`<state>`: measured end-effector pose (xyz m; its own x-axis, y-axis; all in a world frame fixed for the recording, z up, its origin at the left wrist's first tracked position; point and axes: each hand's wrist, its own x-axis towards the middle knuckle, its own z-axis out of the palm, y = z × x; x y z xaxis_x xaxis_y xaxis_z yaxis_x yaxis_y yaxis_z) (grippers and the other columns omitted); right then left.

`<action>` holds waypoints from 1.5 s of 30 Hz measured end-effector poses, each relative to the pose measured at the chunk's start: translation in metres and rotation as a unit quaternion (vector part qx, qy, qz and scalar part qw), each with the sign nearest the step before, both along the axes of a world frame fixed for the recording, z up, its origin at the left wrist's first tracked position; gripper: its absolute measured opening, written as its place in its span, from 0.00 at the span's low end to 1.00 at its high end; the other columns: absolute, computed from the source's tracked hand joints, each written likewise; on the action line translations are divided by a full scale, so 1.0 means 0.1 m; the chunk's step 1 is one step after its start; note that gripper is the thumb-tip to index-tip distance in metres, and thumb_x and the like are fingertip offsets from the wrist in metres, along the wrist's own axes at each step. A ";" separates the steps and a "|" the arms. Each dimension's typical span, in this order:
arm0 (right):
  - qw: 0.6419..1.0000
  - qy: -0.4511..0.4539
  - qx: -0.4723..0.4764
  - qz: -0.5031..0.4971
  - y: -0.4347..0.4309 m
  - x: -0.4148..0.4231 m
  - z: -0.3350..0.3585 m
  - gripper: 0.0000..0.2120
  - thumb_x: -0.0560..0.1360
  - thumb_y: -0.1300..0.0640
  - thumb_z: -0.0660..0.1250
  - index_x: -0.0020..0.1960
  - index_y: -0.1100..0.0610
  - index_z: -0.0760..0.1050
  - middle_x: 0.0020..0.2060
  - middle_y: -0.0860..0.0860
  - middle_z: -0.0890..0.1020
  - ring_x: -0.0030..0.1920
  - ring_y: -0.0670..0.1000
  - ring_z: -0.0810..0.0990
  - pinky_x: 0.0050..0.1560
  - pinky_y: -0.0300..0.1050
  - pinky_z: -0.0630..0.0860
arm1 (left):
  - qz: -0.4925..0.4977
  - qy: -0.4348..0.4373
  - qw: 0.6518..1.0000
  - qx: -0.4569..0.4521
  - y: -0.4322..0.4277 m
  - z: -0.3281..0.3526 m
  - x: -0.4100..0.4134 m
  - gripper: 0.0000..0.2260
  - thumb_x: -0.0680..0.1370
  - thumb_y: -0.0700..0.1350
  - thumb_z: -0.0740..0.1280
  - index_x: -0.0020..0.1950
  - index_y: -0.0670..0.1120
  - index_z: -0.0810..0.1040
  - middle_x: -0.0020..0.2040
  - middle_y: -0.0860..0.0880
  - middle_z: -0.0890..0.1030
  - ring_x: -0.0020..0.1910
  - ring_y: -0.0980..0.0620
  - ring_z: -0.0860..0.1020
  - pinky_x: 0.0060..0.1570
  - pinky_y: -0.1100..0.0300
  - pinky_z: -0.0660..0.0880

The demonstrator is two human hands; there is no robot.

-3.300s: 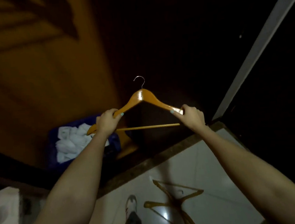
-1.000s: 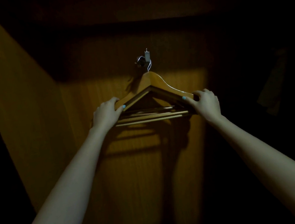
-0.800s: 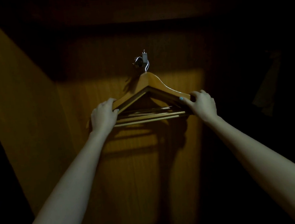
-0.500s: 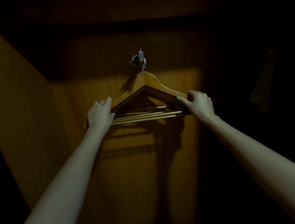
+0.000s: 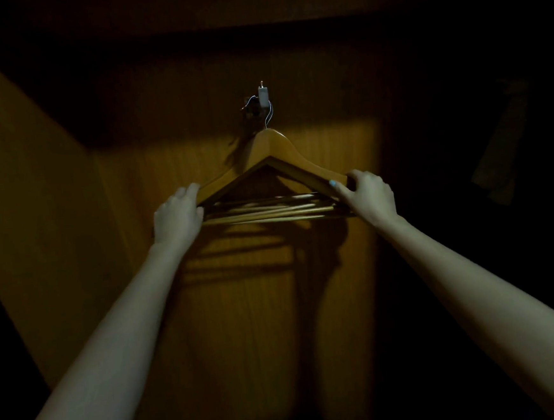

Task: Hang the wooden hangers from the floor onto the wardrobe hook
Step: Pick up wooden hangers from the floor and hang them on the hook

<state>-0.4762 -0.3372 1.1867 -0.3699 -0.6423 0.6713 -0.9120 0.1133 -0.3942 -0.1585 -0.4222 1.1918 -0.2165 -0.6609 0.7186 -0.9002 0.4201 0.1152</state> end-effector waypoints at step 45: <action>0.940 -0.181 0.288 0.007 3.74 -0.80 -3.67 0.21 0.79 0.49 0.60 0.70 0.55 0.68 0.67 0.55 0.71 0.69 0.56 0.66 0.68 0.52 0.62 | -0.351 -0.013 0.893 0.281 3.10 -3.28 -2.21 0.14 0.79 0.45 0.61 0.65 0.47 0.72 0.62 0.48 0.76 0.62 0.48 0.71 0.60 0.52 0.68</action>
